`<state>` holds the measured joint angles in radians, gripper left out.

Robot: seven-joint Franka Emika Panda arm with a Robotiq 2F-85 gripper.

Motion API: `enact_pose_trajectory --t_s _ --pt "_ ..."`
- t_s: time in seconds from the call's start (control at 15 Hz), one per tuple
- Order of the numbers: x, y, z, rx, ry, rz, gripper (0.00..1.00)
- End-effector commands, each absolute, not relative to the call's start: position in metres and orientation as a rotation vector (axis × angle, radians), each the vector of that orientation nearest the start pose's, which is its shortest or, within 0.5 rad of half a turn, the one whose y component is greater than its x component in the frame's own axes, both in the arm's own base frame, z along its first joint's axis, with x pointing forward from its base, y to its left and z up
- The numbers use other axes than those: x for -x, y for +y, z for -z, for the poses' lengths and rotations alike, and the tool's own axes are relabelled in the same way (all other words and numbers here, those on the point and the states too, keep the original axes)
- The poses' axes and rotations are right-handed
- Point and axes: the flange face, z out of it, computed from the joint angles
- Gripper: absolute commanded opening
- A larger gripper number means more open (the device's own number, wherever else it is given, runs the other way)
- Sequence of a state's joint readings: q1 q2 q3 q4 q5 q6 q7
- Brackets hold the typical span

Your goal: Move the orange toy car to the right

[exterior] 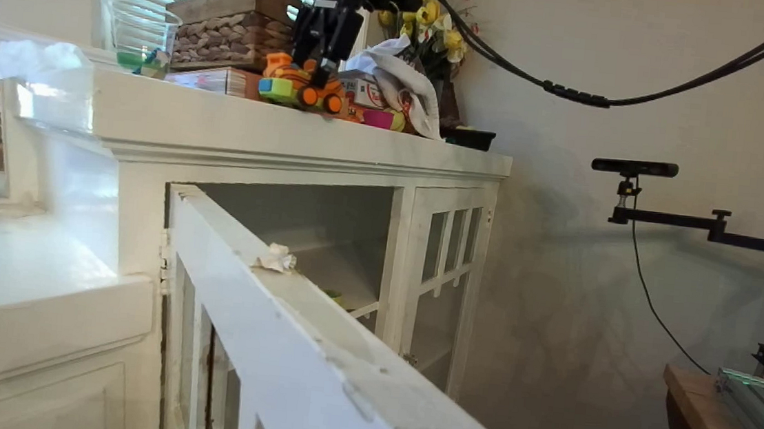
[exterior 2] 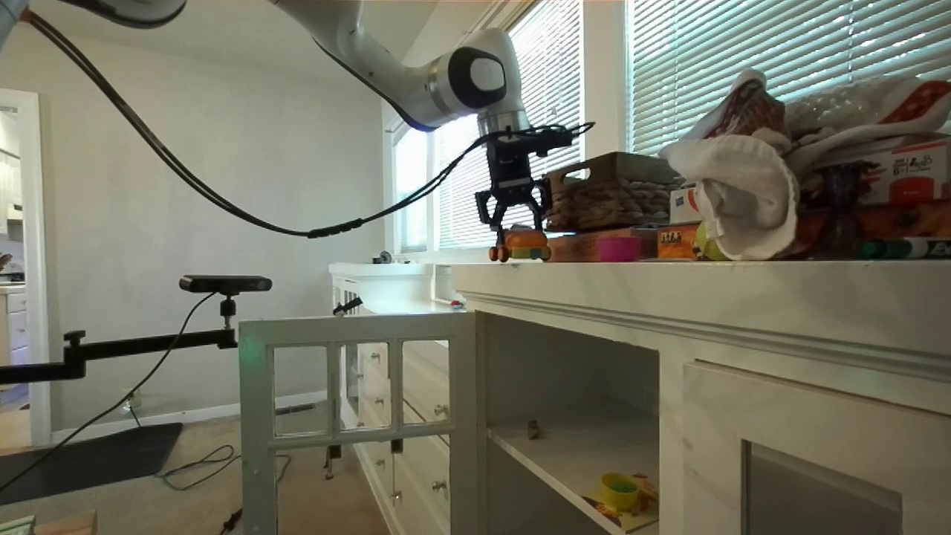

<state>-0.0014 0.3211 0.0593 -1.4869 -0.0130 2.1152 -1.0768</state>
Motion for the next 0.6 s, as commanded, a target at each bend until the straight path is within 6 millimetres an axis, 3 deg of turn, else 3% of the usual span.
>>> enact_pose_trajectory --t_s 0.0,0.53 --pt "-0.691 0.034 -0.538 2.717 -1.776 0.484 0.55" --pt "-0.705 0.042 -0.527 2.633 -1.907 0.545 0.55"
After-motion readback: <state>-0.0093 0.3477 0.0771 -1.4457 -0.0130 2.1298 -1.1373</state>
